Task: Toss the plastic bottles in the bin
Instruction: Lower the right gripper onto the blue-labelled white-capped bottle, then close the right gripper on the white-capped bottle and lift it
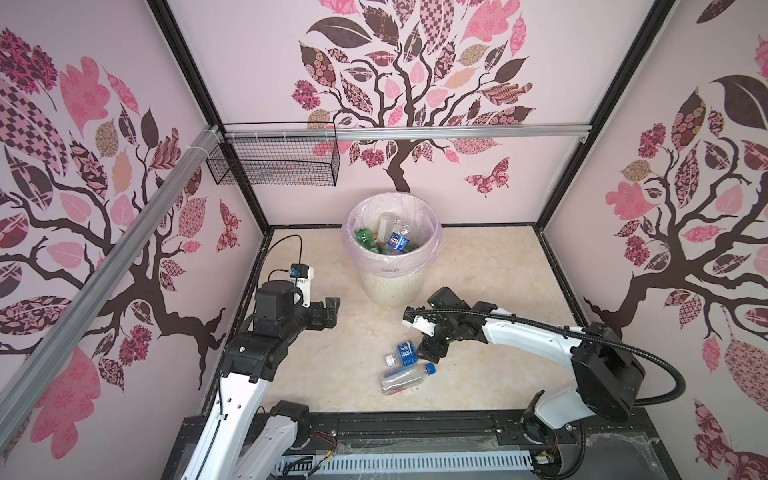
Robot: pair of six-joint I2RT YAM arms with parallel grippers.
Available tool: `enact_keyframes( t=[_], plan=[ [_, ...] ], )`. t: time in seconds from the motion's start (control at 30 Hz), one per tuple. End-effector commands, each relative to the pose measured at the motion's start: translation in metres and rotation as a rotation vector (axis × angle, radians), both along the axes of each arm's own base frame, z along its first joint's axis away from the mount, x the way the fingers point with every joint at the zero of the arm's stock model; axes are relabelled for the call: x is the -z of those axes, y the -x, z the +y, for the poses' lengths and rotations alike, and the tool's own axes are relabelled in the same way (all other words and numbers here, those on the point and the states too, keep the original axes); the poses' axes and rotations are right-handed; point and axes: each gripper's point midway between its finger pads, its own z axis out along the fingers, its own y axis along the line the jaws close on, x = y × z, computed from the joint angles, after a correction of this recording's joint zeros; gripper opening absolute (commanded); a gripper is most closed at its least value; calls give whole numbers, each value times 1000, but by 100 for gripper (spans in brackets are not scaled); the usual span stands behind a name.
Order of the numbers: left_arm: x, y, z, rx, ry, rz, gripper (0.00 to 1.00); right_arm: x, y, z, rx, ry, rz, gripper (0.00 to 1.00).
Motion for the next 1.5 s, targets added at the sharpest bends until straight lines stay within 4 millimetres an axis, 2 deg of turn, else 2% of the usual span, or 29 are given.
enact_keyframes(
  t=[0.0,0.37,0.7,1.07,1.3,1.47],
  plan=[
    [1,-3,-1,6,-2,-15,94,11,2,4,-19,4,3,80],
    [2,-4,-3,13,3,-7,94,28,-7,2,21,52,0,75],
    [4,-5,-3,11,2,0,94,25,-30,11,89,25,-64,73],
    [3,-4,-2,8,3,-6,94,40,-46,13,141,71,-74,69],
    [2,-5,-1,4,-1,-6,93,36,-52,9,164,87,-106,60],
    [1,-5,0,-3,-1,-8,93,20,-58,7,196,71,-149,56]
  ],
)
